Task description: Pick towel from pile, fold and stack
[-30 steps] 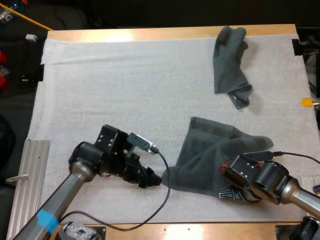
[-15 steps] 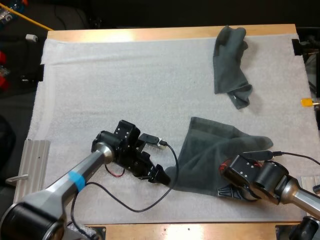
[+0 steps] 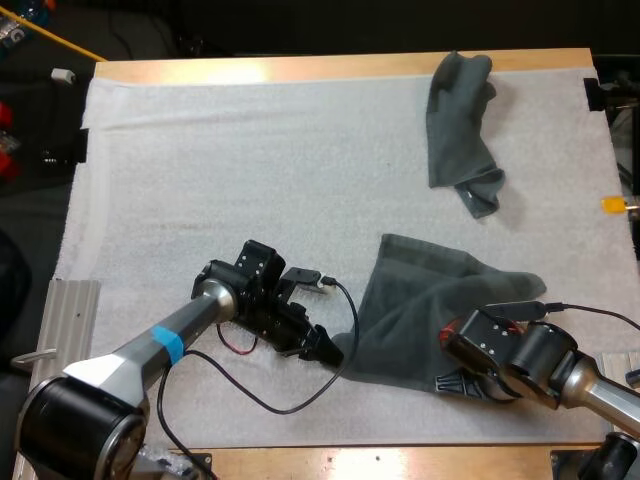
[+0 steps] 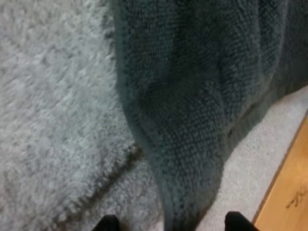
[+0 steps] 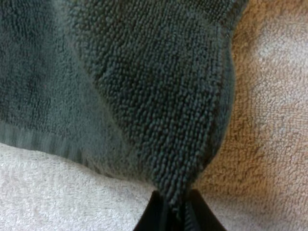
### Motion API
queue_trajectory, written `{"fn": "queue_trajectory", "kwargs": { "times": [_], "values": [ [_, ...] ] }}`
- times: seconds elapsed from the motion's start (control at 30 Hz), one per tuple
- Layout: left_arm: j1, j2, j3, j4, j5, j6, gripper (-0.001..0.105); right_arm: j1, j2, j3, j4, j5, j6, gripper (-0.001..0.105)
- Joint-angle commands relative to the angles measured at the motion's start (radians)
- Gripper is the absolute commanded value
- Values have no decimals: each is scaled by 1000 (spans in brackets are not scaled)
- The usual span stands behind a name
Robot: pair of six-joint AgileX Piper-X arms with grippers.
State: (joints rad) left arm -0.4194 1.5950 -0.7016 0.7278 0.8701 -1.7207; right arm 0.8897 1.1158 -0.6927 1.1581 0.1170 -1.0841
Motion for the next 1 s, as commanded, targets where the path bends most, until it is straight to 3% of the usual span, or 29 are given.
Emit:
{"fn": "queue_trajectory", "kwargs": {
  "times": [0.0, 0.13, 0.3, 0.47, 0.73, 0.97],
  "values": [
    [-5, 9, -1, -4, 43, -4, 45, 1, -6, 0, 1, -2, 7, 0],
    [-18, 29, -1, 0, 61, -4, 38, 1, -6, 0, 1, -2, 7, 0],
    [-77, 29, -3, -5, 31, -8, 1, 1, -6, 0, -6, -2, 7, 0],
    [-108, -15, -3, 21, 23, -5, 0, 1, -6, -6, -19, -2, 7, 0],
    [-100, -312, -18, 114, 4, -5, 0, 1, -115, -79, -21, 3, 9, 0],
    [-100, -574, -135, 195, -48, -94, 0, 1, -245, -223, -2, 7, 8, 0]
  ]
}}
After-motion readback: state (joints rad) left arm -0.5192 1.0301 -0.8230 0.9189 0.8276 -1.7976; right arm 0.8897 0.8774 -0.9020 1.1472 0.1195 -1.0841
